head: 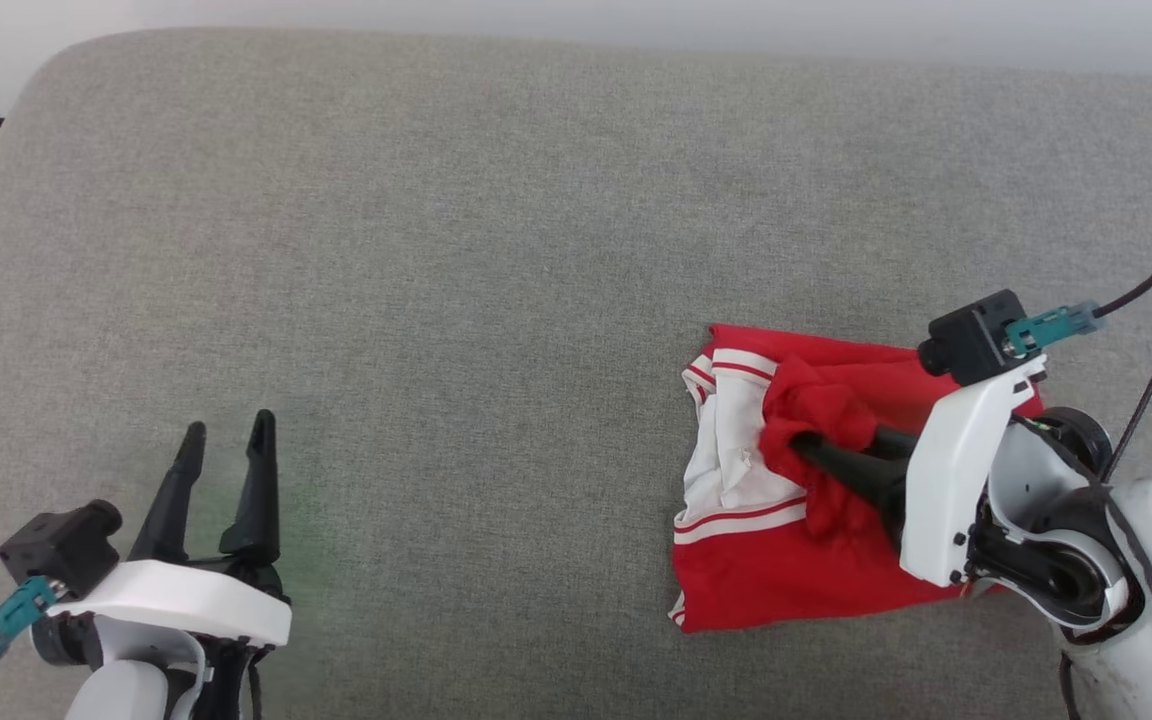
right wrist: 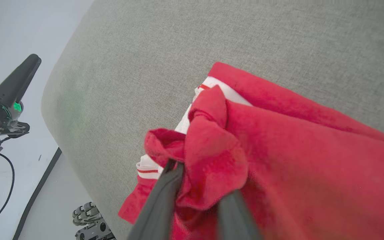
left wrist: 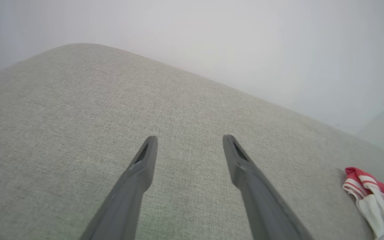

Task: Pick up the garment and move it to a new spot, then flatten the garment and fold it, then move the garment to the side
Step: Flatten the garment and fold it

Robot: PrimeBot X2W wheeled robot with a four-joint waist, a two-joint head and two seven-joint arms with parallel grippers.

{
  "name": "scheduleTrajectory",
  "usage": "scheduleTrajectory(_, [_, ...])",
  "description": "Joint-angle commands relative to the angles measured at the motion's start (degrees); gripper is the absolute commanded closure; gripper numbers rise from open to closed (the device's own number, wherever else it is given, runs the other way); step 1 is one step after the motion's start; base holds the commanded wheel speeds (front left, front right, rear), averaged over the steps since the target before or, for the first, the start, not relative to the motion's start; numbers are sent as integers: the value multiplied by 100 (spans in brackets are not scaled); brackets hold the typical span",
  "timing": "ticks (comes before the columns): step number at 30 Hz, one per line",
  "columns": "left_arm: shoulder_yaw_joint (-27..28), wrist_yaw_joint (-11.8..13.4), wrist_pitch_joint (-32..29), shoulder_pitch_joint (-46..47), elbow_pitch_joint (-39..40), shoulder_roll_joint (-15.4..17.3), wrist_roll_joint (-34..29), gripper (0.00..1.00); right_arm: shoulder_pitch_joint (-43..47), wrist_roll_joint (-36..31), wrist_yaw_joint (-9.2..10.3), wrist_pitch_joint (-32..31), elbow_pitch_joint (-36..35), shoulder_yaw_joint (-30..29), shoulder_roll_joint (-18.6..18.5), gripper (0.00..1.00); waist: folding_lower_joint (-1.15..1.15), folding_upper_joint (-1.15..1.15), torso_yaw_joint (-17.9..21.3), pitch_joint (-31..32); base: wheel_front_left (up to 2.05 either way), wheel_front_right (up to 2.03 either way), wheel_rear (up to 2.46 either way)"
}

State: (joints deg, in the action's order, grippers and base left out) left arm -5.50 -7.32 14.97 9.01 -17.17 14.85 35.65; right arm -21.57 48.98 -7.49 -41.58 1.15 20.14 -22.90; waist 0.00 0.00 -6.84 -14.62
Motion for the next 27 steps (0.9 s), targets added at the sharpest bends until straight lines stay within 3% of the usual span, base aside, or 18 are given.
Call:
scheduleTrajectory(1, [42, -22, 27, -22, 1, 21, 38, 0, -59, 54, 0, 87, 5, 4, -39, 0, 0, 0, 3, 17, 0, 0, 0])
scheduleTrajectory(13, [317, -22, 27, -241, 168, 81, -23, 0, 127, -74, 0, 1236, -249, -300, -448, 0, 0, 0, 261, 213, 0, 0, 0])
scheduleTrajectory(27, [563, -22, 27, -519, 460, 101, -219, 0, 667, -817, 0, 3435, -14, -817, -707, 0, 0, 0, 672, 528, 0, 0, 0])
